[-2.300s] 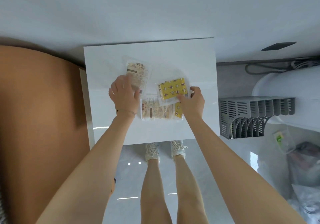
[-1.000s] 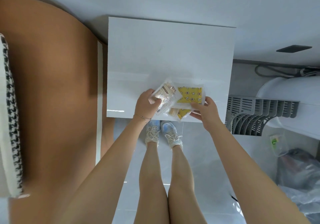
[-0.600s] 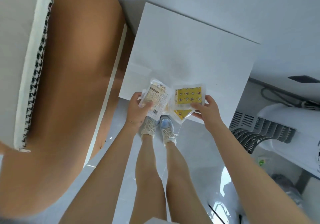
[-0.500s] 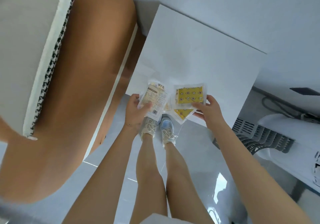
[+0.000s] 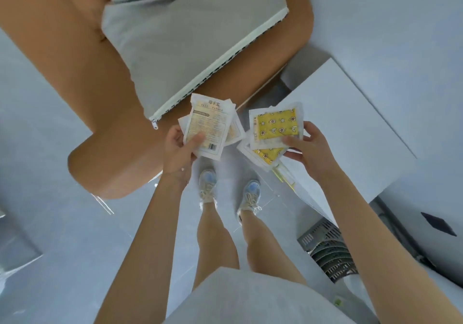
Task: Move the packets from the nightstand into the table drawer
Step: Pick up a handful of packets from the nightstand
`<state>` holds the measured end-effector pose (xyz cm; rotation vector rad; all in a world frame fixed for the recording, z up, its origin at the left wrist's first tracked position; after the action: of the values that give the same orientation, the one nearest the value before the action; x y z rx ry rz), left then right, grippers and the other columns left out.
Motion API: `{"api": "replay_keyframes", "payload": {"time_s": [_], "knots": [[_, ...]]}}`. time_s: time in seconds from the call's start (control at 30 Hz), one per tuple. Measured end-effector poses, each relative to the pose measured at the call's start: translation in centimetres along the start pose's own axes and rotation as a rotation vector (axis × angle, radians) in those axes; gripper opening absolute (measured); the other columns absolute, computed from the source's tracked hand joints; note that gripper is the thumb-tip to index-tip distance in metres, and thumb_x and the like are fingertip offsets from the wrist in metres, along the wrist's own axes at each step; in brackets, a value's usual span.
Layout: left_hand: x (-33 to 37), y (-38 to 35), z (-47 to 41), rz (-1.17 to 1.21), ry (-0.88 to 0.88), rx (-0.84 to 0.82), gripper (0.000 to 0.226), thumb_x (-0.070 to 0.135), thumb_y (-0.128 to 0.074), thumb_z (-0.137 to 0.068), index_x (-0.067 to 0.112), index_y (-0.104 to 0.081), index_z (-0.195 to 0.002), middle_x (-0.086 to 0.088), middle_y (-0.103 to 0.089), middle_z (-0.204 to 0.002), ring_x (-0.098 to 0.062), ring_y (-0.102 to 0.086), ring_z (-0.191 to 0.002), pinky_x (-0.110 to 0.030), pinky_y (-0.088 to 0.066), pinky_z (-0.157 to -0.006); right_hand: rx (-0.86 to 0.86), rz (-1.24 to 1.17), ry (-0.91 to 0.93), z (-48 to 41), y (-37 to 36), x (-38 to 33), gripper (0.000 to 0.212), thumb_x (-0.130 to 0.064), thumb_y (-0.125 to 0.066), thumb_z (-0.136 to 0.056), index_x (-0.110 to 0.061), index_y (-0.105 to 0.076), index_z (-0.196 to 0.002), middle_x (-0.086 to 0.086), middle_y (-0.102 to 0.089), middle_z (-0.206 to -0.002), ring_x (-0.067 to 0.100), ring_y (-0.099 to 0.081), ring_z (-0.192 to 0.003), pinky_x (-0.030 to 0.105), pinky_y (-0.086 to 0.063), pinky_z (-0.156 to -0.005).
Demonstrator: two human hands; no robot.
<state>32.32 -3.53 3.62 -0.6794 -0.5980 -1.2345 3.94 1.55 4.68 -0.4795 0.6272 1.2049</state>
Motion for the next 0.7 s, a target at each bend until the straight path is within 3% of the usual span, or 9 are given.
{"api": "replay_keyframes", "payload": {"time_s": [0.13,0.2,0.37,0.5,0.7], "knots": [[2.9,7.4,2.3,0.096,-0.008,0.090,0.026,-0.002,-0.066,-0.082,0.013,-0.054,-0.100,-0.012,-0.065,-0.117,-0.029,-0.065,-0.105,-0.047,-0.056,-0.085,-0.085,0.078,0.032,2.8,-8.3,-2.3,0.034,-0.004,-0.066,-0.086,-0.010,-0.054,-0.118,0.004,-0.071,-0.109,0.019,-0.072,-0.092,0.030,-0.060,-0.072],[3.7,11.0,3.3,0.131,0.008,0.117,0.027,-0.002,-0.065,-0.083,0.012,-0.055,-0.103,-0.009,-0.067,-0.114,-0.028,-0.065,-0.106,-0.045,-0.056,-0.084,-0.097,0.108,0.046,4.4,-12.1,-2.6,0.038,-0.006,-0.067,-0.086,-0.009,-0.054,-0.122,0.005,-0.070,-0.112,0.021,-0.071,-0.095,0.035,-0.060,-0.078],[7.1,23.0,6.0,0.256,-0.006,0.205,0.025,-0.004,-0.063,-0.083,0.015,-0.058,-0.099,0.001,-0.071,-0.100,-0.018,-0.070,-0.090,-0.031,-0.058,-0.061,-0.115,0.114,0.067,8.6,-23.5,-0.7,0.023,-0.006,-0.066,-0.087,-0.014,-0.059,-0.107,-0.001,-0.073,-0.100,0.017,-0.073,-0.086,0.026,-0.059,-0.069],[8.6,34.8,8.5,0.241,-0.002,0.293,0.020,-0.001,-0.065,-0.083,0.013,-0.055,-0.093,-0.004,-0.069,-0.099,-0.020,-0.069,-0.084,-0.035,-0.057,-0.070,-0.188,0.111,0.006,11.6,-33.9,2.9,0.020,-0.005,-0.065,-0.087,-0.016,-0.060,-0.102,0.002,-0.073,-0.100,0.021,-0.073,-0.086,0.031,-0.060,-0.074],[9.8,48.9,12.0,0.264,0.019,0.351,0.022,-0.003,-0.066,-0.082,0.011,-0.056,-0.094,-0.003,-0.068,-0.097,-0.019,-0.069,-0.084,-0.031,-0.060,-0.068,-0.265,0.124,-0.029,15.4,-47.8,6.3,0.017,-0.003,-0.064,-0.087,-0.014,-0.060,-0.100,0.002,-0.075,-0.093,0.022,-0.073,-0.081,0.033,-0.060,-0.066]]}}
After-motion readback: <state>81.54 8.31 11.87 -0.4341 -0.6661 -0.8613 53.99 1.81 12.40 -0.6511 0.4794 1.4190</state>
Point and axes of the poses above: each hand's wrist, its own z-axis away from the middle knuckle, its own y-axis out of the back of the hand, x = y × z, the point moved 9 cm from there along -z, towards the middle knuckle
